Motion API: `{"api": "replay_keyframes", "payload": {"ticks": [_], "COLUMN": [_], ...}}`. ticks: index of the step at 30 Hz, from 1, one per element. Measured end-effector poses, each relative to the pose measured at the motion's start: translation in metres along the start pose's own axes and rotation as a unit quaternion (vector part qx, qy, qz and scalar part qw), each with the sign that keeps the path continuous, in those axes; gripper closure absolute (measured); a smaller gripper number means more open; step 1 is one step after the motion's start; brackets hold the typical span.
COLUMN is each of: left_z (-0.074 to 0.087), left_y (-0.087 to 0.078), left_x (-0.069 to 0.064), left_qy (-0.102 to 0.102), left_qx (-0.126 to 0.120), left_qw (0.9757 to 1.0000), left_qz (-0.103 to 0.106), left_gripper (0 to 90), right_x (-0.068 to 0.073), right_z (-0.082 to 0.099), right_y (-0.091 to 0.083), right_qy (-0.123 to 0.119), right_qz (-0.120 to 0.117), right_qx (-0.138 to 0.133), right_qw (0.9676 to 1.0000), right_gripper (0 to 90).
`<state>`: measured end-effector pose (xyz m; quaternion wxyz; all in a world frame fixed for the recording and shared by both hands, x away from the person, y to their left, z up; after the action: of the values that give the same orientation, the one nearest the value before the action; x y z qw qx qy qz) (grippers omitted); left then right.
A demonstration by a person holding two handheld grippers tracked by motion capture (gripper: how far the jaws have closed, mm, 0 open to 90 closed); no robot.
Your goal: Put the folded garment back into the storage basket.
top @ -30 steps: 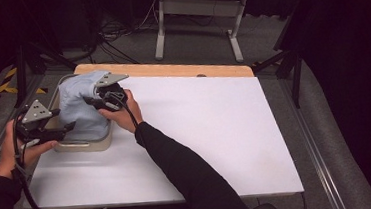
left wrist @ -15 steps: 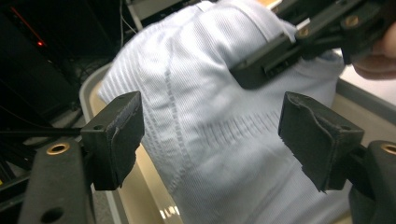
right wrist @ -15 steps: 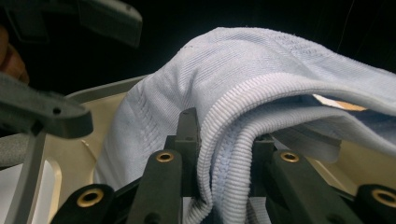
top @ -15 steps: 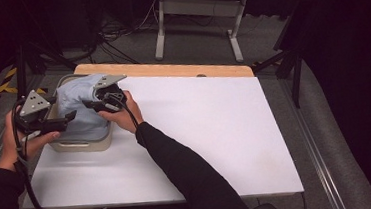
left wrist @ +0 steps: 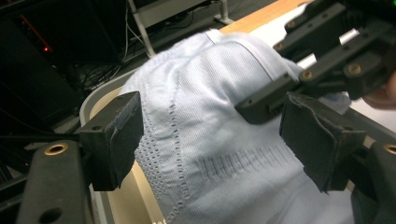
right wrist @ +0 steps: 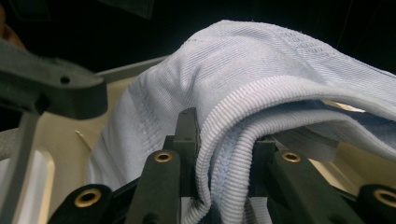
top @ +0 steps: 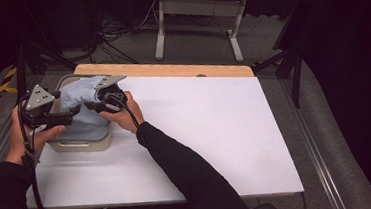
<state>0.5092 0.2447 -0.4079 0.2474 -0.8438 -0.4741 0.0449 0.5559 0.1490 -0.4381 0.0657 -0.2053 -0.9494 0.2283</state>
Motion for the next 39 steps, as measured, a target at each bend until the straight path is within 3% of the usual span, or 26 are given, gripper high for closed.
{"api": "replay_keyframes", "payload": {"ticks": [7, 11, 18, 24, 28, 29, 30, 31, 33, 35, 39], "left_z": [-0.009, -0.009, -0.009, -0.009, -0.011, -0.011, -0.011, -0.011, -0.009, -0.007, -0.002], "left_y": [0.021, 0.036, 0.052, 0.062, 0.067, 0.068, 0.069, 0.071, 0.075, 0.079, 0.087], "left_x": [0.005, 0.005, 0.01, 0.012, 0.009, 0.008, 0.006, 0.003, 0.0, -0.003, -0.006], "left_qy": [-0.015, -0.017, -0.021, -0.033, -0.03, -0.027, -0.026, -0.016, -0.006, -0.002, -0.002], "left_qx": [0.008, 0.028, 0.042, 0.051, 0.056, 0.057, 0.061, 0.066, 0.08, 0.087, 0.101], "left_qw": [0.9999, 0.9994, 0.9989, 0.998, 0.9976, 0.9976, 0.9972, 0.9968, 0.9961, 0.9952, 0.994], "left_qz": [-0.001, 0.005, 0.008, 0.017, 0.029, 0.028, 0.034, 0.043, 0.037, 0.044, 0.042], "left_gripper": [24.8, 28.5, 35.8, 37.6, 37.8, 39.5, 39.5, 45.3, 47.1, 56.8, 64.0], "right_x": [-0.005, -0.01, -0.013, -0.015, -0.016, -0.018, -0.018, -0.02, -0.023, -0.027, -0.035], "right_z": [0.008, 0.012, 0.017, 0.02, 0.024, 0.028, 0.028, 0.031, 0.036, 0.04, 0.05], "right_y": [0.004, 0.003, -0.016, -0.048, -0.076, -0.091, -0.091, -0.098, -0.114, -0.13, -0.162], "right_qy": [0.008, 0.021, 0.008, -0.008, -0.016, -0.019, -0.019, -0.021, -0.024, -0.026, -0.035], "right_qz": [0.011, 0.02, 0.034, 0.042, 0.045, 0.047, 0.047, 0.05, 0.054, 0.062, 0.083], "right_qx": [0.018, 0.028, 0.03, 0.009, -0.009, -0.016, -0.016, -0.017, -0.022, -0.025, -0.028], "right_qw": [0.9997, 0.9992, 0.999, 0.9991, 0.9988, 0.9986, 0.9986, 0.9984, 0.998, 0.9974, 0.9955], "right_gripper": [62.6, 55.0, 48.1, 45.6, 44.4, 44.0, 44.0, 43.4, 43.3, 43.1, 42.8]}}
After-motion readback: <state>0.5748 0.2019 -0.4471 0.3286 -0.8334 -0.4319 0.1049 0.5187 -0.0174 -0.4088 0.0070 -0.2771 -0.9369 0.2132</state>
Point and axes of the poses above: each handheld gripper's, and its own axes: y roughly forward along the jaws, z roughly out of its underside, x roughly to its left, the point moved 9 cm from there along y, roughly forward along the jaws, and after that the axes turned 2 degrees about z, right-handed, at the moved point
